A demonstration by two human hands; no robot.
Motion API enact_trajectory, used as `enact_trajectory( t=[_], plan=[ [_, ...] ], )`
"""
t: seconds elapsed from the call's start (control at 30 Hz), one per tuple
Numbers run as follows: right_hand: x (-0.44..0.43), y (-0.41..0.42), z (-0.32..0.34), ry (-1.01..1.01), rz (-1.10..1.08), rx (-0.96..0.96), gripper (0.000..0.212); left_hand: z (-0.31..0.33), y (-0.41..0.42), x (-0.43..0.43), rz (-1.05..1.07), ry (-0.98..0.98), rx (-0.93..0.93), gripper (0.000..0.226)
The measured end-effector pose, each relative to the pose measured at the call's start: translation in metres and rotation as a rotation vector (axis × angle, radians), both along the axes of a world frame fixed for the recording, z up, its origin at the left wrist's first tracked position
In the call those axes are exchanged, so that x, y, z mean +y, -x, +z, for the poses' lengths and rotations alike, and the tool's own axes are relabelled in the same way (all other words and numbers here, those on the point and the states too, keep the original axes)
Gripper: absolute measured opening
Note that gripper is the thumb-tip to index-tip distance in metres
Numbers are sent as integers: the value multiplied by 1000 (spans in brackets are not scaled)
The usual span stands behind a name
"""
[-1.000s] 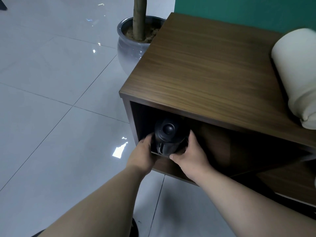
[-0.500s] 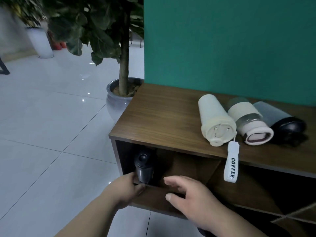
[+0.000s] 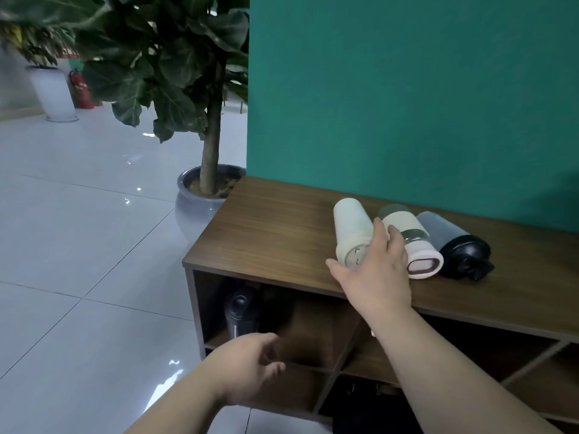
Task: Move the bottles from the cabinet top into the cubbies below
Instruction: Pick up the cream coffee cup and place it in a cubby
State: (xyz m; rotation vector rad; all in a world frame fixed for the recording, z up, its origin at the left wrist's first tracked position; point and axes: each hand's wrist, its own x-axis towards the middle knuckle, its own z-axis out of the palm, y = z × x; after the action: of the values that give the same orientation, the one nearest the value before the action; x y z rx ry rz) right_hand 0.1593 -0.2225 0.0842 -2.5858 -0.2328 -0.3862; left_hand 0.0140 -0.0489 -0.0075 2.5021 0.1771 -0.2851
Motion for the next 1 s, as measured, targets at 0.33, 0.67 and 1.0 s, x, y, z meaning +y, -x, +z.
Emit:
enact_trajectory(
  t=[0.33,0.67,1.0],
  plan=[
    [5,21,15,-120,96,-124,103,-9,-3,19,100,149,-147,56],
    [-59,82,63,-157,497,185,92,-6,4,1,140,545,-247,122],
    [-35,74,-66,-234,536,613,127,-106,-34,-35,70,474,-64,95]
  ],
)
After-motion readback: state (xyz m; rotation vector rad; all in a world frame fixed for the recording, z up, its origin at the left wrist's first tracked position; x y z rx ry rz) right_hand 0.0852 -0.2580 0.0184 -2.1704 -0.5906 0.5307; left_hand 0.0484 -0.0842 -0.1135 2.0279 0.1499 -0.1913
